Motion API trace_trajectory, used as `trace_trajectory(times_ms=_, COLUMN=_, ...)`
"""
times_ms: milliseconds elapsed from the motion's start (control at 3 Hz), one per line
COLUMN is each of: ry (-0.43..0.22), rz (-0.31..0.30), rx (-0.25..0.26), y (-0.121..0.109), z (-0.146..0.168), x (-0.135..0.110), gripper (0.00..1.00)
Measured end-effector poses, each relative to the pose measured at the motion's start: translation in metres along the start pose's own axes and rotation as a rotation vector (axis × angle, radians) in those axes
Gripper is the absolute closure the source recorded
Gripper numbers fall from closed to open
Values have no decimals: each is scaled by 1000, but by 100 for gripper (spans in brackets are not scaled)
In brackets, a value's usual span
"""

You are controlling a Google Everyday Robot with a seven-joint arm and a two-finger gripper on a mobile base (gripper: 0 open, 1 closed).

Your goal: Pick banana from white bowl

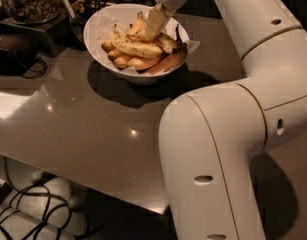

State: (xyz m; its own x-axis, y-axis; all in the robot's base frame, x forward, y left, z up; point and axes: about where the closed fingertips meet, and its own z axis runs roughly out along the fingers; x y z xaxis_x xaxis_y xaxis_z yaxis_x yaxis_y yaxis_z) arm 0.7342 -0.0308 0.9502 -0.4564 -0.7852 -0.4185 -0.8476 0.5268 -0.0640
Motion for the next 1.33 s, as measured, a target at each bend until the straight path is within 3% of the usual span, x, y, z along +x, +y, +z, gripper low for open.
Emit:
trace_trajectory(times_ms=667, ry=-27, rz=-20, rx=18, y=1, z=-8, x=-9, gripper=100)
trace_trajectory(times_ms=1333, ry=-83, rz=-105, rx=23, y=19, z=-44, x=-18, gripper=100)
